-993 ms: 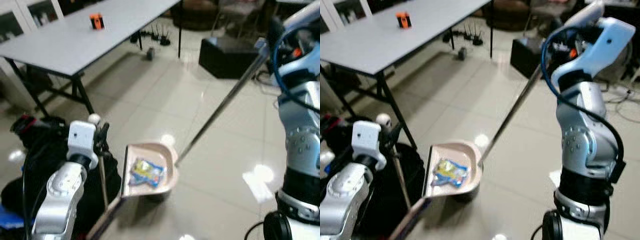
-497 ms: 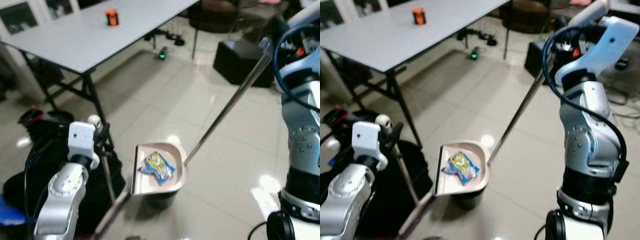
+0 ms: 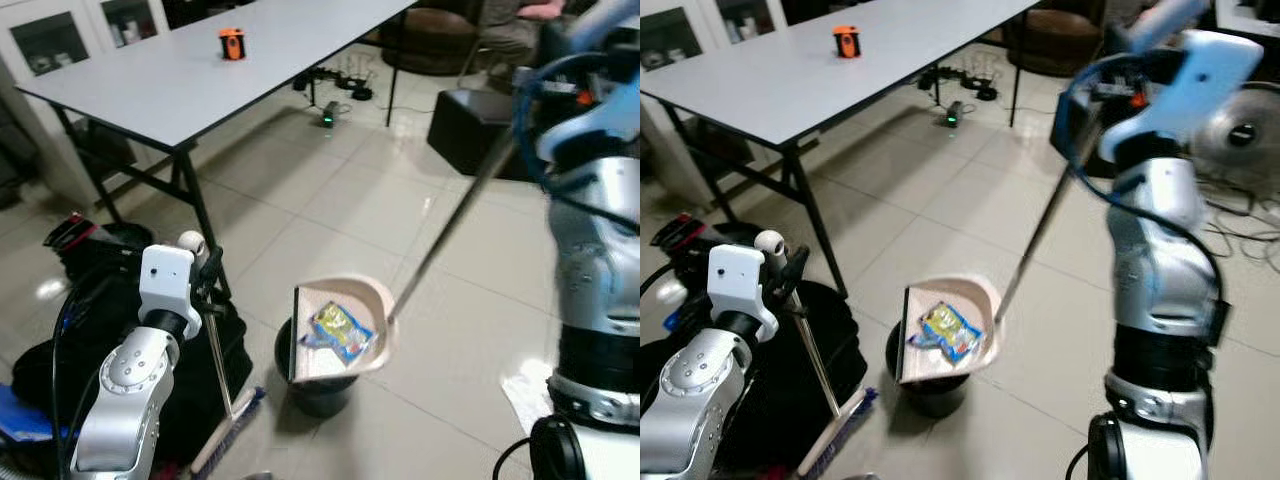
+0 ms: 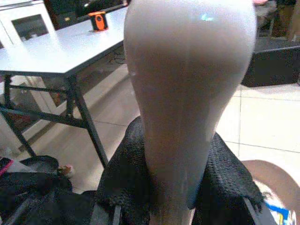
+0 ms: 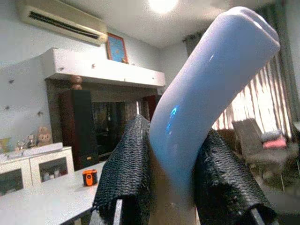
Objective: Sweep floor
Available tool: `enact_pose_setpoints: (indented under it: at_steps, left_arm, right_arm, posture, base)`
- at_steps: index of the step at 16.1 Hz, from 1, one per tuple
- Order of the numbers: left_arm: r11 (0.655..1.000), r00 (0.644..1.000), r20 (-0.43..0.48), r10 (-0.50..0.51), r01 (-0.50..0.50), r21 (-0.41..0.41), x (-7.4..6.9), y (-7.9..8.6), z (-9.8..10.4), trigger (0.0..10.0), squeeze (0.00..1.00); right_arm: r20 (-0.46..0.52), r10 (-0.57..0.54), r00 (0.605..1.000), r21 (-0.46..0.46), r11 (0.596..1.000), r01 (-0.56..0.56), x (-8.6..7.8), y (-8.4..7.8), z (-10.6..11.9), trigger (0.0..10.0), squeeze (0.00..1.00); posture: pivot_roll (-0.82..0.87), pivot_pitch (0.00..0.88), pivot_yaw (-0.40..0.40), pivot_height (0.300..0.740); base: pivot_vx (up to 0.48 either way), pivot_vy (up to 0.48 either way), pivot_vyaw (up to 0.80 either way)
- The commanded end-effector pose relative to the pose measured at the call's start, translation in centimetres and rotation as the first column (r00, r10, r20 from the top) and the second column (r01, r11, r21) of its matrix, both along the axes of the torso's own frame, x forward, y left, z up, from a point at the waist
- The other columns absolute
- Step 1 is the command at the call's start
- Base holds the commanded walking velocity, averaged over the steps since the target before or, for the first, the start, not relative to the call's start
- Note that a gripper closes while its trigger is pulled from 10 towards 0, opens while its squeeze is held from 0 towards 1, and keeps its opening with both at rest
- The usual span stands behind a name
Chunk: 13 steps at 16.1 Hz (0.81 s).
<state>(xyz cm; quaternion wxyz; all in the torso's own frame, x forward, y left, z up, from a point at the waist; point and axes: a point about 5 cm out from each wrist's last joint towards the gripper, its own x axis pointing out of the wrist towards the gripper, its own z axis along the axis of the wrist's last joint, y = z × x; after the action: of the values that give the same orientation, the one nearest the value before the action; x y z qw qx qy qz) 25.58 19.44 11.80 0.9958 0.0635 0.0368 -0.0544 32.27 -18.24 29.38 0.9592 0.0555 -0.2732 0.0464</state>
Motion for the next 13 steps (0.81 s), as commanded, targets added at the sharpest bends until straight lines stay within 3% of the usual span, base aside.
enact_pose_setpoints:
  at_steps: [1, 3, 6, 8, 13]
  left_arm:
    - [1.0, 1.0, 0.023, 0.009, -0.01, 0.007, -0.1, 0.3, 0.6, 10.0, 0.0]
    - [1.0, 0.999, 0.025, 0.026, -0.026, 0.006, -0.3, 0.4, 0.5, 10.0, 0.0]
    - [1.0, 0.999, 0.019, 0.028, -0.028, 0.005, -0.5, 0.4, 0.4, 10.0, 0.0]
    - [1.0, 1.0, 0.018, 0.022, -0.022, 0.005, -0.5, 0.2, 0.4, 10.0, 0.0]
    - [1.0, 1.0, 0.019, 0.017, -0.017, 0.008, -0.4, 0.2, 0.4, 10.0, 0.0]
  right_arm:
    - [0.068, 0.015, 0.998, -0.049, 0.999, -0.012, 0.1, 0.9, 1.0, 10.0, 0.0]
    - [0.106, 0.052, 0.993, -0.17, 0.985, -0.033, 0.3, 2.6, 0.8, 10.0, 0.0]
    - [0.148, 0.102, 0.984, -0.23, 0.971, -0.066, 0.3, 4.6, 0.5, 10.0, 0.0]
    - [0.187, 0.187, 0.964, -0.293, 0.948, -0.127, -0.2, 7.5, -0.4, 10.0, 0.0]
    - [0.201, 0.296, 0.934, -0.379, 0.903, -0.205, -1.5, 10.6, -1.7, 10.0, 0.0]
  posture:
    - [-0.02, 0.01, 0.016, 0.74]
    - [0.0, 0.013, -0.007, 0.74]
    - [0.0, 0.015, -0.012, 0.74]
    - [0.0, 0.018, -0.008, 0.74]
    - [0.0, 0.022, -0.002, 0.74]
  base:
    - [0.0, 0.0, 0.0]
    - [0.0, 0.0, 0.0]
    - [0.0, 0.0, 0.0]
    - [0.0, 0.0, 0.0]
    - [0.0, 0.0, 0.0]
